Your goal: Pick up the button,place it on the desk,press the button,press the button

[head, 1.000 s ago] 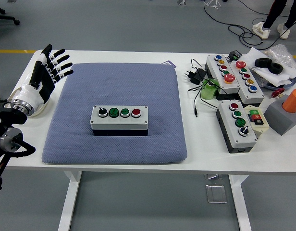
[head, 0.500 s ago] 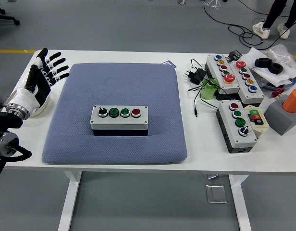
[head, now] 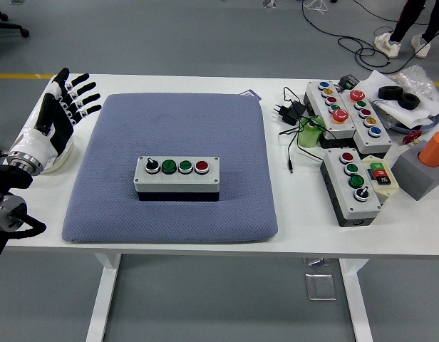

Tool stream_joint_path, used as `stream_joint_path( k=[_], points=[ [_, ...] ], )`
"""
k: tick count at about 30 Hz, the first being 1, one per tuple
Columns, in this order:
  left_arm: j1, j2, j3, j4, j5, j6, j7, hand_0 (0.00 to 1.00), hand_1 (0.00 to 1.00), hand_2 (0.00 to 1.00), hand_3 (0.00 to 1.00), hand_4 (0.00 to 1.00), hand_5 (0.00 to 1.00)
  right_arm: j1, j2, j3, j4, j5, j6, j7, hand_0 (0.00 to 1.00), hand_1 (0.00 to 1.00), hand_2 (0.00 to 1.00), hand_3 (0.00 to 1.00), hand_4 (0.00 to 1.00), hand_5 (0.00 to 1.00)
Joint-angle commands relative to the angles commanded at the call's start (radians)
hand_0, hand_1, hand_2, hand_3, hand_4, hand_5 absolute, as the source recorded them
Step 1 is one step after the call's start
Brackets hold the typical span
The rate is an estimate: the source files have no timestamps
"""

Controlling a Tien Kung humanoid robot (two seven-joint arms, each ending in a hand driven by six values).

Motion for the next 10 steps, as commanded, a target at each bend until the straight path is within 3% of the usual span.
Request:
stream_joint_path(
  k=[10],
  points=[
    [-0.007, 0.003, -0.004, -0.002, 0.001, 0.004, 0.002, 0.765, 0.836, 0.886, 0.875, 0.710, 0.998, 0.014, 0.003, -0.010, 0.000, 0.017, 0.000, 0.000, 0.627, 0.477, 0.539, 0.582, 0.280, 0.022]
  ],
)
